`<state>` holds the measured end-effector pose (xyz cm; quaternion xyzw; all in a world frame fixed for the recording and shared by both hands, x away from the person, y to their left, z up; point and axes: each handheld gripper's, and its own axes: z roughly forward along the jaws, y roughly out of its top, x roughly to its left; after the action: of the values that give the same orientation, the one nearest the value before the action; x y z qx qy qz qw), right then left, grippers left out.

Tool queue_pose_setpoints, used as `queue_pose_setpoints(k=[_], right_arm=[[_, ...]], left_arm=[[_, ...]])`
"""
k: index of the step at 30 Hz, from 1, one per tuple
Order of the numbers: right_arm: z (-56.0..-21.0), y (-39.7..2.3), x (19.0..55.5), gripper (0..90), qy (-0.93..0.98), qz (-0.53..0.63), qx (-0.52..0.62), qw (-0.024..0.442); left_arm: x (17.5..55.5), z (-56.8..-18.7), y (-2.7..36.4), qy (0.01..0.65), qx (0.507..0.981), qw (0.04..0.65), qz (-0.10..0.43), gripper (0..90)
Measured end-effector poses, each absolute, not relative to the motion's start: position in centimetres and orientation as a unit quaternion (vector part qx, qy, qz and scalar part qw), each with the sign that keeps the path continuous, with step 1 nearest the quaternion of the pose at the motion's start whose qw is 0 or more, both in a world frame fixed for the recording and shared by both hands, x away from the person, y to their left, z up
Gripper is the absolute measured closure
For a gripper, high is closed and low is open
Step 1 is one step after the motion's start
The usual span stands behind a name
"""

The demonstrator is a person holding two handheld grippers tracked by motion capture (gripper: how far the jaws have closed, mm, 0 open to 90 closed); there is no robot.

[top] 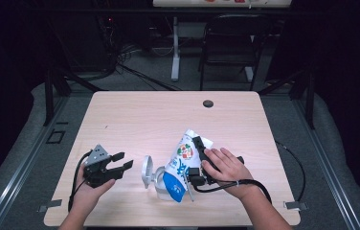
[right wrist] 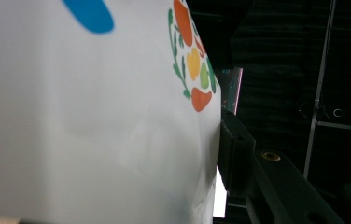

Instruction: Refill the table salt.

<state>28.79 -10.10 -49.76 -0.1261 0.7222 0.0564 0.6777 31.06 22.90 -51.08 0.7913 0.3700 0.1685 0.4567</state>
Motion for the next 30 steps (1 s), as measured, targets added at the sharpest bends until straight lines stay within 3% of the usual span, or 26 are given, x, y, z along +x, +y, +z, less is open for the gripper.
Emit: queue_pose_setpoints(k=[30], right_arm=[[-50.04,-10.28,28.89,69.9,0.73,0.063,-0.117,0.67]], left_arm=[[31.08,-51.12,22.89,0.37,0.79,0.459,0.169,50.2]])
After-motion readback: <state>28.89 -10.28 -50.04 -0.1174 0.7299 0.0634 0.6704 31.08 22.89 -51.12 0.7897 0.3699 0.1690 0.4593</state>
